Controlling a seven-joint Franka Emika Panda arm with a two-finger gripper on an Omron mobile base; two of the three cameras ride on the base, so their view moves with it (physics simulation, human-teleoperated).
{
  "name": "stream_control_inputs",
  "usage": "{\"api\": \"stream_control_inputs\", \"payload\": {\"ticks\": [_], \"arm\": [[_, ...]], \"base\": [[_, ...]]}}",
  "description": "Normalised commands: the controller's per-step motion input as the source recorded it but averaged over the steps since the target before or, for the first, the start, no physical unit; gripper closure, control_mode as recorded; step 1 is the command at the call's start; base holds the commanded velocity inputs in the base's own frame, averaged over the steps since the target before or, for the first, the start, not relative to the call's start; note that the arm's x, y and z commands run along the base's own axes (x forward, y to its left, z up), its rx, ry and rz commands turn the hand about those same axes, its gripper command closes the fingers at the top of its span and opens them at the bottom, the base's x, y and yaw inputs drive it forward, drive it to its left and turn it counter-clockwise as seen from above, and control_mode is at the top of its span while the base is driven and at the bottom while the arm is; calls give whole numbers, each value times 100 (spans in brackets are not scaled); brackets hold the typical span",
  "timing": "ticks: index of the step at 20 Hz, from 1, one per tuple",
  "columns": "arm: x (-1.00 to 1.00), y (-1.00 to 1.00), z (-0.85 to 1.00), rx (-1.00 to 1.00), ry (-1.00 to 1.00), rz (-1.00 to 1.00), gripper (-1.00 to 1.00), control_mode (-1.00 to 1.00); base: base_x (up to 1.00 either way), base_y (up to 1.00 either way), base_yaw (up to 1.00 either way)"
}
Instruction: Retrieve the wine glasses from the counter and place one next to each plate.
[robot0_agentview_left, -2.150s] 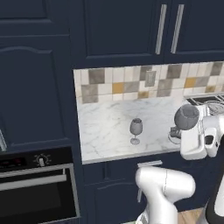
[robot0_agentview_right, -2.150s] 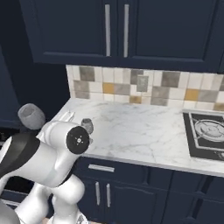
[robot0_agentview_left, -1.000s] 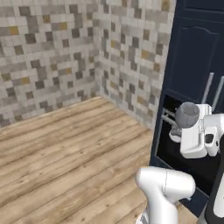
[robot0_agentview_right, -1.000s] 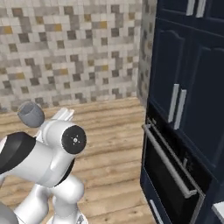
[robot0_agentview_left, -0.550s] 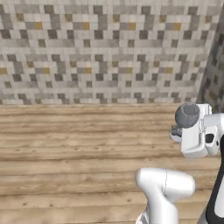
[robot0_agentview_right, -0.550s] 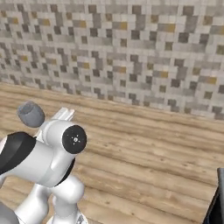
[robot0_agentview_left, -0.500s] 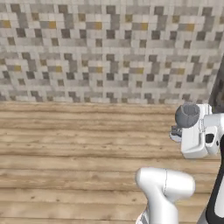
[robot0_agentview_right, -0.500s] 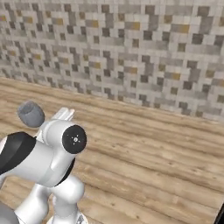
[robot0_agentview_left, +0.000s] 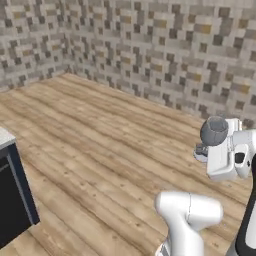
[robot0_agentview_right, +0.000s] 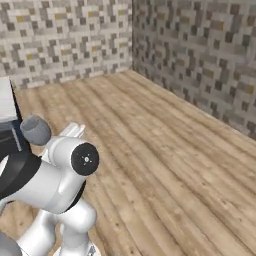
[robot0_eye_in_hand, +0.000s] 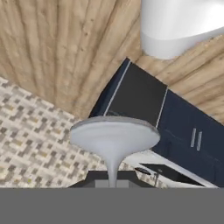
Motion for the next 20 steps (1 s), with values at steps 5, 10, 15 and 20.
{"api": "stream_control_inputs", "payload": {"ticks": [5,10,15,20], "arm": [[0,0,0,0,0,0,100,100],[0,0,0,0,0,0,100,100],[0,0,0,0,0,0,100,100],[0,0,0,0,0,0,100,100]], "base": [[0,0,100],[52,0,90],[84,-60,57],[88,-91,44]]}}
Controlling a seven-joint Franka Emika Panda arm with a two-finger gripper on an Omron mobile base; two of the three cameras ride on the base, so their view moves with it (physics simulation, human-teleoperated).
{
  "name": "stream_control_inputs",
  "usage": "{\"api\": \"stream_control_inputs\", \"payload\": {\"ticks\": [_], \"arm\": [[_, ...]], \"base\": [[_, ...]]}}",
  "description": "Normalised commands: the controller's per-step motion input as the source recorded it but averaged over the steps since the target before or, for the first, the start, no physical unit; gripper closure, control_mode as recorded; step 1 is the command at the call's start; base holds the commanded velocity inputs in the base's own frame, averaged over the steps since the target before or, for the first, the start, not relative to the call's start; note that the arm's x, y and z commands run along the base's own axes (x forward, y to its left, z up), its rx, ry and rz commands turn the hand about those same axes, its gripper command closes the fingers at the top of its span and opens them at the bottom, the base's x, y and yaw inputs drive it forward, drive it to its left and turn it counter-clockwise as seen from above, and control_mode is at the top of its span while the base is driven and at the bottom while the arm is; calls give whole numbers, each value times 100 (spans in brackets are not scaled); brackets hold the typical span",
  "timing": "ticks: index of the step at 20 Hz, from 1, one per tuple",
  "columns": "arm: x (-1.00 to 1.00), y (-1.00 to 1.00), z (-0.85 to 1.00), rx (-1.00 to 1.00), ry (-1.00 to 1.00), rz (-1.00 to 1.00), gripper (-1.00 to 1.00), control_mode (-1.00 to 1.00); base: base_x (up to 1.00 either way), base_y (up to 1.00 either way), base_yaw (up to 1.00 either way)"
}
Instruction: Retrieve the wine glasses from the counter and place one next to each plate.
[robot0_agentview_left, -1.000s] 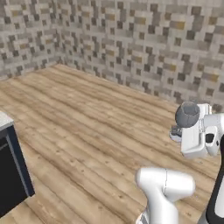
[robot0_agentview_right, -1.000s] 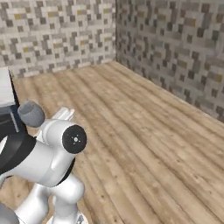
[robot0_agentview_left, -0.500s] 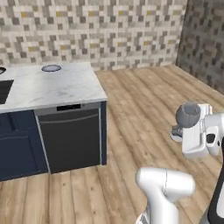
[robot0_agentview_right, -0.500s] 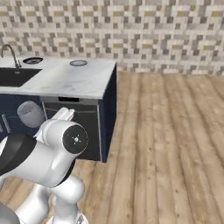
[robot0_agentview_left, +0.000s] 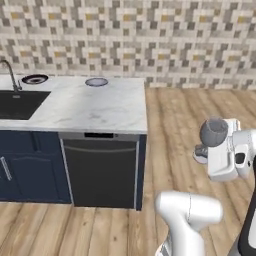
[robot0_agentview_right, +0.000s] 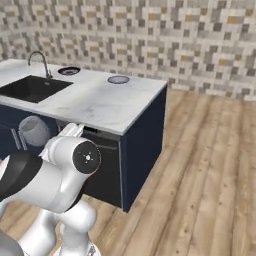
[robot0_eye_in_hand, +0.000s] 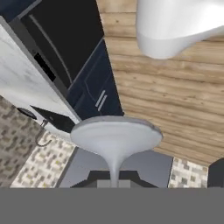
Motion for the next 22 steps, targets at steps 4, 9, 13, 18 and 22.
{"api": "stream_control_inputs", "payload": {"ticks": [4,9,13,18,22], "arm": [[0,0,0,0,0,0,100,100],[0,0,0,0,0,0,100,100],[0,0,0,0,0,0,100,100],[0,0,0,0,0,0,100,100],[0,0,0,0,0,0,100,100]], "base": [[65,-100,32],[25,-100,39],[8,-76,68],[0,-11,96],[-7,-33,89]]}}
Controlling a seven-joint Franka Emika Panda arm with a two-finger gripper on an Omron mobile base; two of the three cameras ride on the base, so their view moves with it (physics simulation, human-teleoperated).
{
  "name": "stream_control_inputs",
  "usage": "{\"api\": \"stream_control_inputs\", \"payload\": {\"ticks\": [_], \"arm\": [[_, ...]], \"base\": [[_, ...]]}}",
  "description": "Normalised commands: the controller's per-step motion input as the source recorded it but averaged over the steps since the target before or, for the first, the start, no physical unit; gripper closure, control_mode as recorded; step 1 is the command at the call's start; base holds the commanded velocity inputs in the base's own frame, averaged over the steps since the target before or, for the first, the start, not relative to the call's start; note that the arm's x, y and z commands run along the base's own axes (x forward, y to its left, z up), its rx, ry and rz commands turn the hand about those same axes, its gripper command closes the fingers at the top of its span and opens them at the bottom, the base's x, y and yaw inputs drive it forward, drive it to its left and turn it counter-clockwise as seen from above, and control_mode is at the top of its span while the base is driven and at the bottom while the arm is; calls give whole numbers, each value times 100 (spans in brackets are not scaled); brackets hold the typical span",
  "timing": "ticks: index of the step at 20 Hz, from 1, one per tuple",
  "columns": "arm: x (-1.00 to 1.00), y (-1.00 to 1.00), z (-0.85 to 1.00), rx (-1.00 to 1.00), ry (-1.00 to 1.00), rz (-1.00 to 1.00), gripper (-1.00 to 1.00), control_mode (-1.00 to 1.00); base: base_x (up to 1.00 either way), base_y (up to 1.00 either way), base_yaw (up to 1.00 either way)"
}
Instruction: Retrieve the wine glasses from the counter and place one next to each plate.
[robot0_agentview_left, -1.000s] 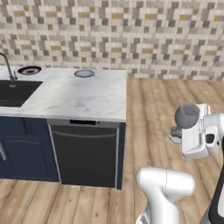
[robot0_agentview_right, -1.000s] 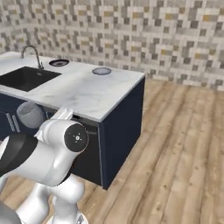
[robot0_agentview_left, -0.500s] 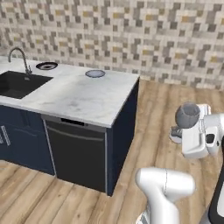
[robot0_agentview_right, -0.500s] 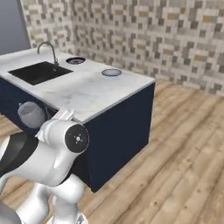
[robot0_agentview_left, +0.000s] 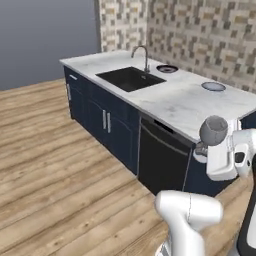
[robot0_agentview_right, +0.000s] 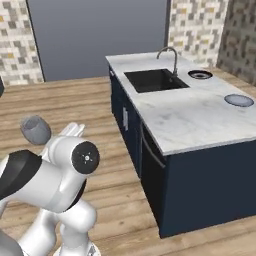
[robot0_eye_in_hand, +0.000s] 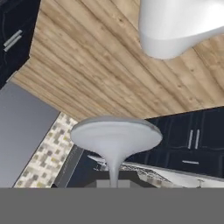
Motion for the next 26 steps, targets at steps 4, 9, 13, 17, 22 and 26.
{"api": "stream_control_inputs", "payload": {"ticks": [4,9,13,17,22,26], "arm": [[0,0,0,0,0,0,100,100],[0,0,0,0,0,0,100,100],[0,0,0,0,0,0,100,100],[0,0,0,0,0,0,100,100],[0,0,0,0,0,0,100,100],[0,0,0,0,0,0,100,100]], "base": [[-31,-100,49],[-67,-100,43],[-67,-100,46],[-59,-100,39],[-25,-100,5],[-8,-100,0]]}}
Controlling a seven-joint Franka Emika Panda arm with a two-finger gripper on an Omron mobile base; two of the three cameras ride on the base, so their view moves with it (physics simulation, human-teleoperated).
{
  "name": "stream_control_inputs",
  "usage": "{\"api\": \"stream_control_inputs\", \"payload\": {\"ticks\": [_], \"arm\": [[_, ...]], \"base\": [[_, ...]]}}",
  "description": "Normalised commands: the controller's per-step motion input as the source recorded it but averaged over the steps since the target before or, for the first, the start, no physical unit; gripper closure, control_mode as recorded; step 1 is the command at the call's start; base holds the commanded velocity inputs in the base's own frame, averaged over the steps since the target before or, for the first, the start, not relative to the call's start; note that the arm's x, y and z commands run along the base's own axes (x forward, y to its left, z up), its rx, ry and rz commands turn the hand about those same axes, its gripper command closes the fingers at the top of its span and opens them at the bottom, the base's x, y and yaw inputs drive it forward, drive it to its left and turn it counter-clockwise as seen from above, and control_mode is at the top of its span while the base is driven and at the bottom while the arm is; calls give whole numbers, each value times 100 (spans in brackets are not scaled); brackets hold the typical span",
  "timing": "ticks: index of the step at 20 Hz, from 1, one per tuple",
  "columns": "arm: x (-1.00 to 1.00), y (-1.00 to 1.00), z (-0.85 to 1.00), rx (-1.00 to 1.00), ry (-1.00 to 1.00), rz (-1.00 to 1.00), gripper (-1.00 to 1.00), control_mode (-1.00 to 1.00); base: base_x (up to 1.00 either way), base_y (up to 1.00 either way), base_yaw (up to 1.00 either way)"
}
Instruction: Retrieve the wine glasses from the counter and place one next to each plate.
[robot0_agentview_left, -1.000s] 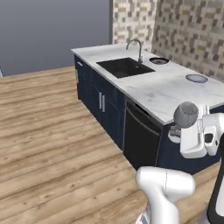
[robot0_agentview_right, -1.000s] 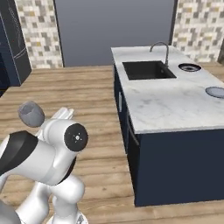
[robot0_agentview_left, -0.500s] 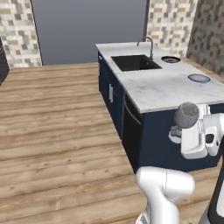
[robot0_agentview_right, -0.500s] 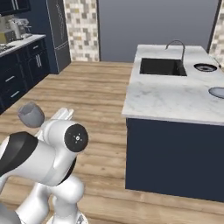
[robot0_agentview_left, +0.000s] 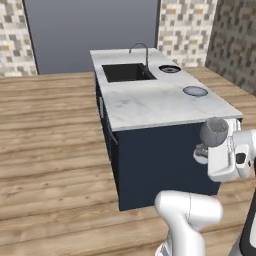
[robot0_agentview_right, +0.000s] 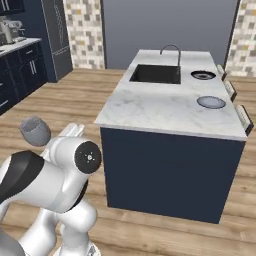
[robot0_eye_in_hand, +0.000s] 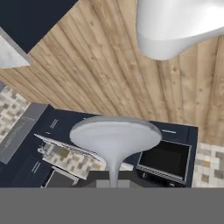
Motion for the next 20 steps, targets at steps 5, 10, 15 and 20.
{"api": "stream_control_inputs", "payload": {"ticks": [5,10,15,20], "arm": [[0,0,0,0,0,0,100,100],[0,0,0,0,0,0,100,100],[0,0,0,0,0,0,100,100],[0,0,0,0,0,0,100,100]], "base": [[0,-100,0],[0,-100,3],[0,-100,42],[-5,-63,75]]}}
